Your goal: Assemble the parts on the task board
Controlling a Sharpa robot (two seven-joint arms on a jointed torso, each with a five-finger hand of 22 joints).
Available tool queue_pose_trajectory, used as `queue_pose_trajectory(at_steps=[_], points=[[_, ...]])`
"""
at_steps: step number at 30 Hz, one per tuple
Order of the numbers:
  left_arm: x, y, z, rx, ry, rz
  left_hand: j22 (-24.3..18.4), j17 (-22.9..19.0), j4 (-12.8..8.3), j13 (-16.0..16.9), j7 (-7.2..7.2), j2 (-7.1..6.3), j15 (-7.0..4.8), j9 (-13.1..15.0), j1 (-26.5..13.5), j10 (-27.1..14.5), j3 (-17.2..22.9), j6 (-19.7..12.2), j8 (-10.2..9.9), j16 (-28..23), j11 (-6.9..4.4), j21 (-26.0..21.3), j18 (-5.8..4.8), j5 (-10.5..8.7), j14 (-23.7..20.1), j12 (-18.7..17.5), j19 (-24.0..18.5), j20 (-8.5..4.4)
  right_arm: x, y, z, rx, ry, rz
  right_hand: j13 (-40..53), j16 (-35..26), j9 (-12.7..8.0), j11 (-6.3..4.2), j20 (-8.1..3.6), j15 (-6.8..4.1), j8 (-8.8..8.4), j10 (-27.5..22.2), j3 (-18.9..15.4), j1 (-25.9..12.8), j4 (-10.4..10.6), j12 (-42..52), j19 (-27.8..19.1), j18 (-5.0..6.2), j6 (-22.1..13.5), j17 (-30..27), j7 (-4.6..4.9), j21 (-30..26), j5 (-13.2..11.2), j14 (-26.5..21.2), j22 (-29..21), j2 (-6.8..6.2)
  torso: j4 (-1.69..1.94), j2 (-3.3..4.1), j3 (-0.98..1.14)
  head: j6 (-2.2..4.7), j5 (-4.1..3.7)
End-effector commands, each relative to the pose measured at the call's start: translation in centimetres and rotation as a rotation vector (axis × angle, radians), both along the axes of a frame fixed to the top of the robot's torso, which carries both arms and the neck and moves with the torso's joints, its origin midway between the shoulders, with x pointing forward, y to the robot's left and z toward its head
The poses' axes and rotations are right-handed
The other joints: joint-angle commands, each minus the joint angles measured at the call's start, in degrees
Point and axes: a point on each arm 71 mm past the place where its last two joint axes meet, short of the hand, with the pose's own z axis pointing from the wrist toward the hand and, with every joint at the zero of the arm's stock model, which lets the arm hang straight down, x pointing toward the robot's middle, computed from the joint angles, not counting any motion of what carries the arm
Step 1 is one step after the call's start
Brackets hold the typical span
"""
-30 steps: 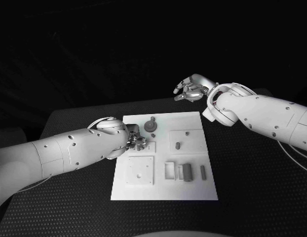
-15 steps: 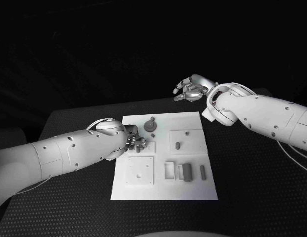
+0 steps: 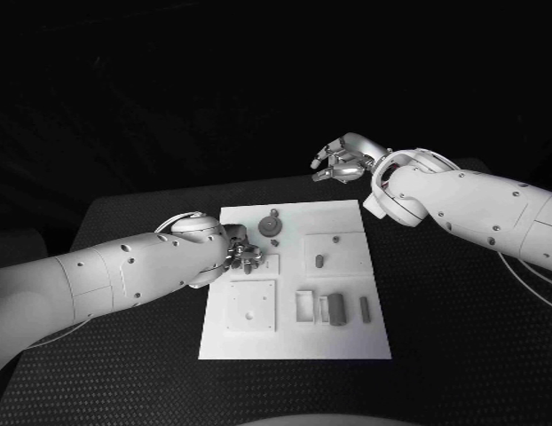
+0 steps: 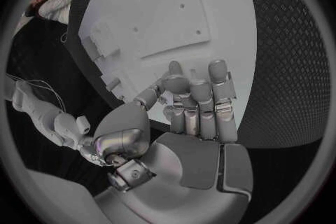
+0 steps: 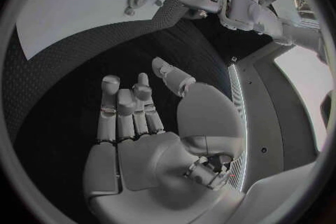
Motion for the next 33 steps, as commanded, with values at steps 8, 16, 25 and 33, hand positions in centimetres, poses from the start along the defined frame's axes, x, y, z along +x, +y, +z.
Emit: queue_pose_trajectory(at_steps=[8, 16, 25, 33], points=[[0.2, 0.3, 0.1, -0.016, -0.015, 0.022, 1.2, -0.3, 0.0, -0.2, 0.01, -2.81, -0.24, 0.4, -3.1, 0.1, -4.5, -0.9, 0.7, 0.7, 0.12, -0.5, 0.51, -5.58, -0.2, 0.6, 0.1, -0.24, 0.0, 0.1, -0.1, -0.002, 0.007, 0.013, -0.1, 0.1, 0.1, 0.01, 0.40, -0.23, -0.20, -0.5, -0.3, 0.1, -0.1, 0.4, 0.1, 0.69, 0.8, -0.1, 1.24, -0.3, -0.1, 0.0, 0.5, 0.57, 0.00, -0.01, 0.02, 0.04, -0.02], [0.3, 0.5, 0.1, -0.031, -0.024, 0.036, 1.1, -0.5, -1.7, -0.2, -0.06, -3.85, -0.36, 0.6, -4.8, 0.0, -7.7, -1.1, 0.8, 0.9, 0.08, -0.6, 0.60, -5.68, -0.4, 0.7, -0.1, -0.32, 0.0, 0.1, -0.1, -0.002, 0.008, 0.012, -0.1, 0.1, 0.1, 0.01, 0.40, -0.23, -0.21, -0.5, -0.3, 0.1, -0.1, 0.4, 0.1, 0.69, 0.8, -0.1, 1.24, -0.4, -0.1, 0.0, 0.5, 0.55, 0.01, -0.03, 0.01, 0.02, -0.04], [0.3, 0.7, 0.2, -0.067, -0.020, 0.055, 1.1, -0.6, -2.9, -0.1, -0.11, -3.63, -0.49, 0.7, -5.6, -0.1, -9.2, -1.2, 0.8, 0.9, 0.03, -0.8, 0.71, -5.67, -0.5, 0.7, -0.1, -0.41, 0.0, 0.0, -0.1, -0.003, 0.008, 0.012, -0.2, 0.1, 0.1, 0.02, 0.41, -0.23, -0.22, -0.6, -0.3, 0.1, -0.1, 0.4, 0.1, 0.69, 0.7, -0.1, 1.25, -0.4, -0.1, 0.0, 0.5, 0.55, 0.01, -0.02, 0.01, 0.12, -0.04], [0.6, 0.9, 2.3, -0.173, 0.037, 0.100, 0.9, -1.0, -5.0, -0.3, 0.83, -2.75, -0.92, 0.2, -4.1, -1.1, -9.3, -3.7, -0.4, 0.4, 0.92, -1.5, 0.46, -5.64, -1.5, 0.2, -0.7, -0.30, 0.0, -0.3, -0.1, -0.005, 0.009, 0.005, -0.2, 0.1, 0.1, 0.02, 0.41, -0.22, -0.23, -0.6, -0.3, 0.1, 0.0, 0.4, 0.1, 0.69, 0.7, -0.1, 1.25, -0.4, -0.1, 0.0, 0.5, 0.53, 0.06, -0.03, -0.10, 1.09, -0.03]])
